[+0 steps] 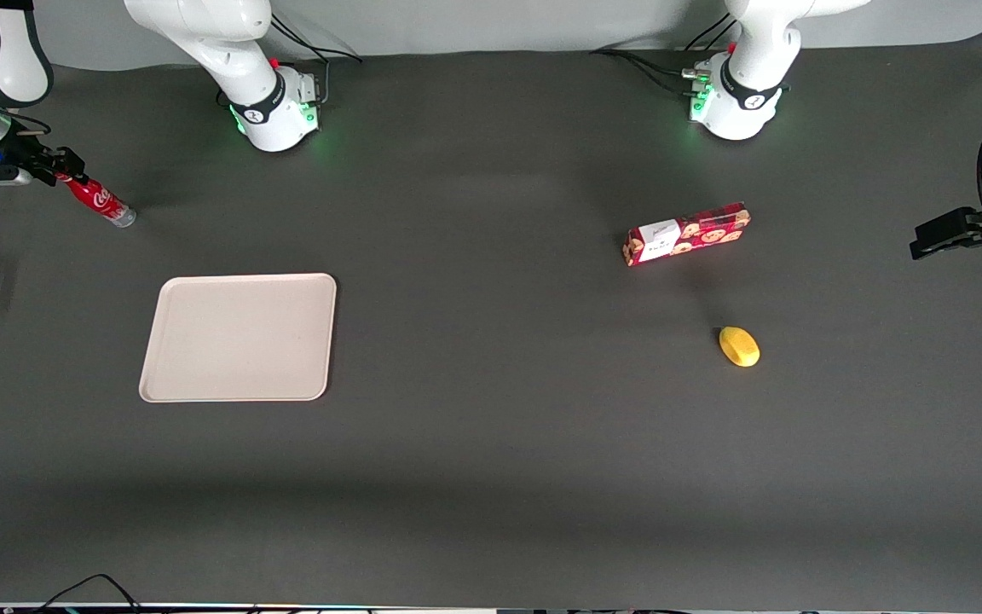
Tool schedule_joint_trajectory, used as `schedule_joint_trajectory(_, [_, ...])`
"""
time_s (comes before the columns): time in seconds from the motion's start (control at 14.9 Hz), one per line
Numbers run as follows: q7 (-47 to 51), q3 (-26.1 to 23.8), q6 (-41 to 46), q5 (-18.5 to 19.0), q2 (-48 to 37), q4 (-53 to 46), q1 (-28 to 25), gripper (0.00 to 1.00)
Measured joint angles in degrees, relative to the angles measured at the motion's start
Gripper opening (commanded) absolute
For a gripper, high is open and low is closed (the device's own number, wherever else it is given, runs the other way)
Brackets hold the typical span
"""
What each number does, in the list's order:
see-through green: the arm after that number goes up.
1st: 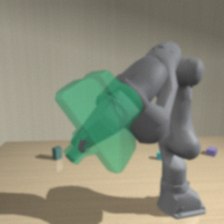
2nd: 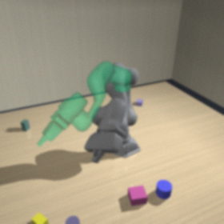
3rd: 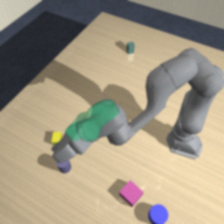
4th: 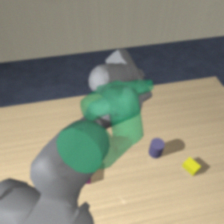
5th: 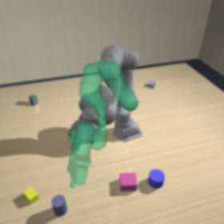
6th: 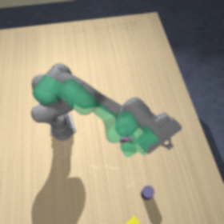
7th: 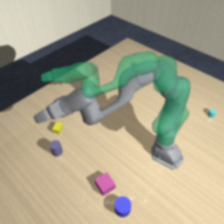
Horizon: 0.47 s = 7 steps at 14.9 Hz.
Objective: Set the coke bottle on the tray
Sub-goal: 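Lower the right gripper and close it around the bottle's neck, then lift the bottle with the right gripper and carry it toward the white tray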
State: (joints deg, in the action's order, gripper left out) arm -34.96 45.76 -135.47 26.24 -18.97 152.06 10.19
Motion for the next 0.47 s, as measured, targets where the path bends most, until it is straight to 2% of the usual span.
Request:
schedule_joint_trajectory(0.13, [0.01,0.02,-0.69,0.00,0.26,0.42,-0.01,0.45])
schedule_joint_trajectory(0.27, [0.29,0.02,-0.73,0.00,0.43,0.52,-0.02,0.45])
schedule_joint_trajectory(0.47, [0.54,0.02,-0.78,0.00,0.44,0.62,-0.06,0.39])
